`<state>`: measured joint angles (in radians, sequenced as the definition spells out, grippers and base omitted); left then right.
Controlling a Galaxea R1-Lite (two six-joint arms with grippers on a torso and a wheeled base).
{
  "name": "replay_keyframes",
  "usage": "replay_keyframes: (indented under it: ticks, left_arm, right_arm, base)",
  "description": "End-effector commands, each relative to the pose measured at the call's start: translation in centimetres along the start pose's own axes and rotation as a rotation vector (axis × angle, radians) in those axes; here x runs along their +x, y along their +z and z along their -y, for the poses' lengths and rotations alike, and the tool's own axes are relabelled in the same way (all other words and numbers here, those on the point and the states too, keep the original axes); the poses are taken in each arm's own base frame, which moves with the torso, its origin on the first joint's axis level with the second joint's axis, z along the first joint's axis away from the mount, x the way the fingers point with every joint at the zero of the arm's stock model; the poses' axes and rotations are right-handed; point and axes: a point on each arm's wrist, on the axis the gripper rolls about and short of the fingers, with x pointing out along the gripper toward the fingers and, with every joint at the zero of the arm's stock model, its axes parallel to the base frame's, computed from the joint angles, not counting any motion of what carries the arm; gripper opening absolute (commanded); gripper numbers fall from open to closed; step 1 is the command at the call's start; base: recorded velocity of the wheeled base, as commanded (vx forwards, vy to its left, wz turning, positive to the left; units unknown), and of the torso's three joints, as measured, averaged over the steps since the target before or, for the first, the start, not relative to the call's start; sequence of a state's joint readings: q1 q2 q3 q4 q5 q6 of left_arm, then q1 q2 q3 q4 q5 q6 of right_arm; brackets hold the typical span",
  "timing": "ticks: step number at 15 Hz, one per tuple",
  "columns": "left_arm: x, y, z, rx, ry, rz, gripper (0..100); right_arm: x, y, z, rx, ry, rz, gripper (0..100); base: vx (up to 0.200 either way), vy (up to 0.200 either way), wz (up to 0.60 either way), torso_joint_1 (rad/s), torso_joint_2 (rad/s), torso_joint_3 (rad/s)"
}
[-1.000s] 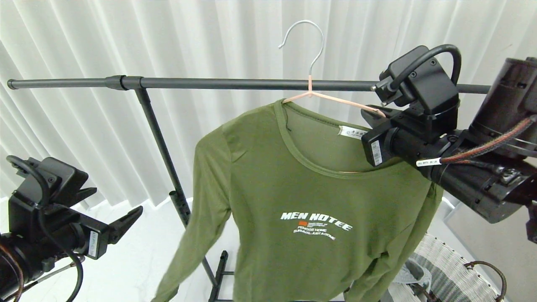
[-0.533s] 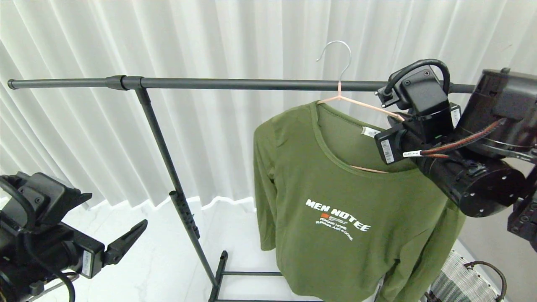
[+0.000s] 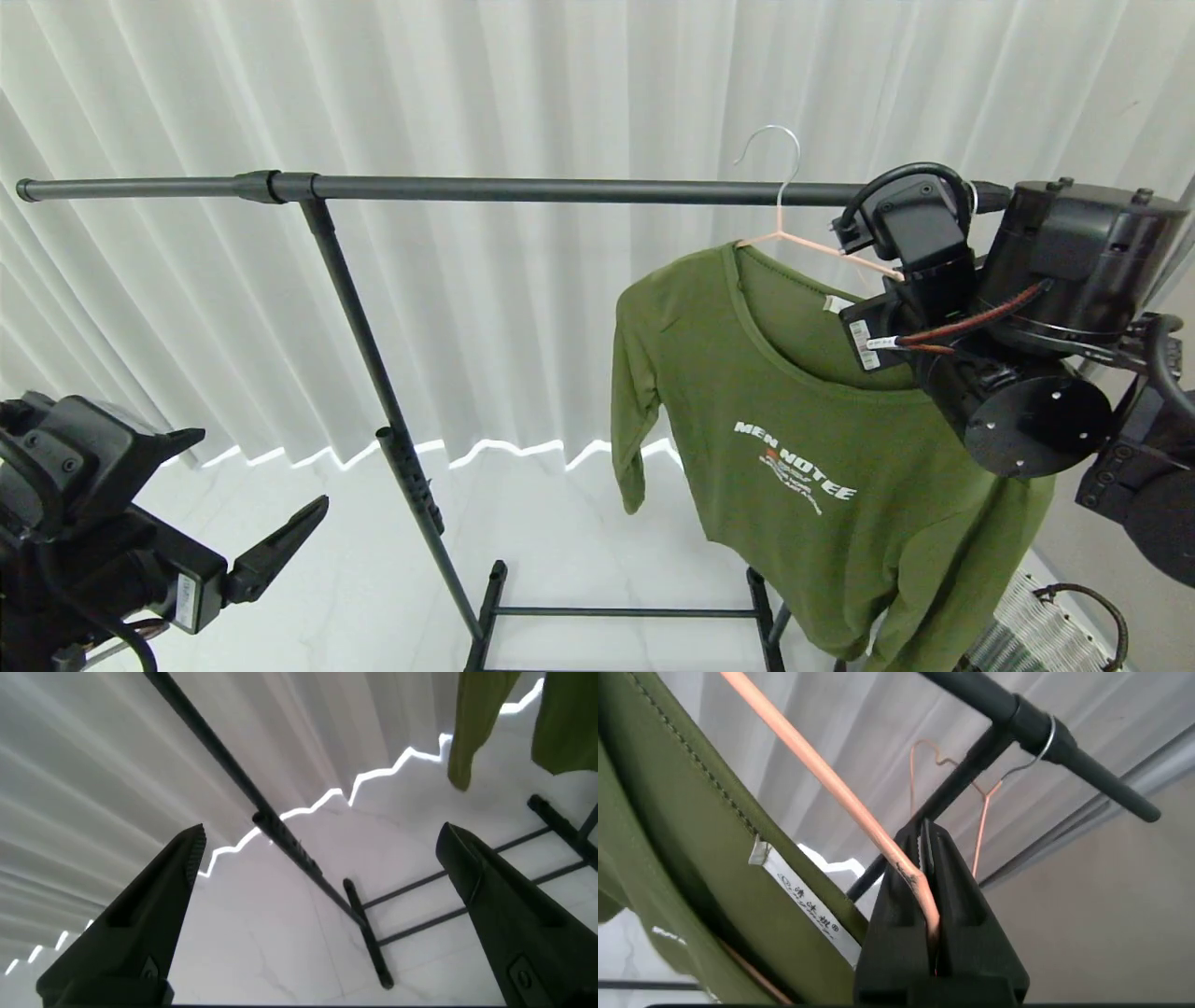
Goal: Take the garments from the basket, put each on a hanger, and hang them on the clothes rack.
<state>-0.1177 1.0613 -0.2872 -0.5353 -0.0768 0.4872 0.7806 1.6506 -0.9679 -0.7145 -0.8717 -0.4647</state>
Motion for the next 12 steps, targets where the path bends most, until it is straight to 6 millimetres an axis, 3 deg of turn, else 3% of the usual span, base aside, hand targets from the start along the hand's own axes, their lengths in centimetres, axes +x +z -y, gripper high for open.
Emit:
replay_keyframes:
  ticks: [1,4,12]
  left_arm:
    - [0.0,0.0,0.2,0.004,-0.015,0.002,100]
    - [0.0,0.0,0.3,0.008,-0.02,0.004,100]
    - [0.1,0.2,0.7,0.048,-0.044,0.014,100]
  right_arm:
    - [0.1,-0.1,-0.1,-0.003,0.0,-0.003,0]
    - [0.1,-0.1,-0.1,-0.003,0.0,-0.003,0]
    - [2.1,-1.5,-1.8,-0.047,-0.009,-0.05,0]
  base:
    - [0.2,0.0,0.0,-0.012,0.0,0.012]
    - [0.2,0.0,0.0,0.007,0.0,0.002]
    - [0.0,0.0,0.0,0.0,0.0,0.0]
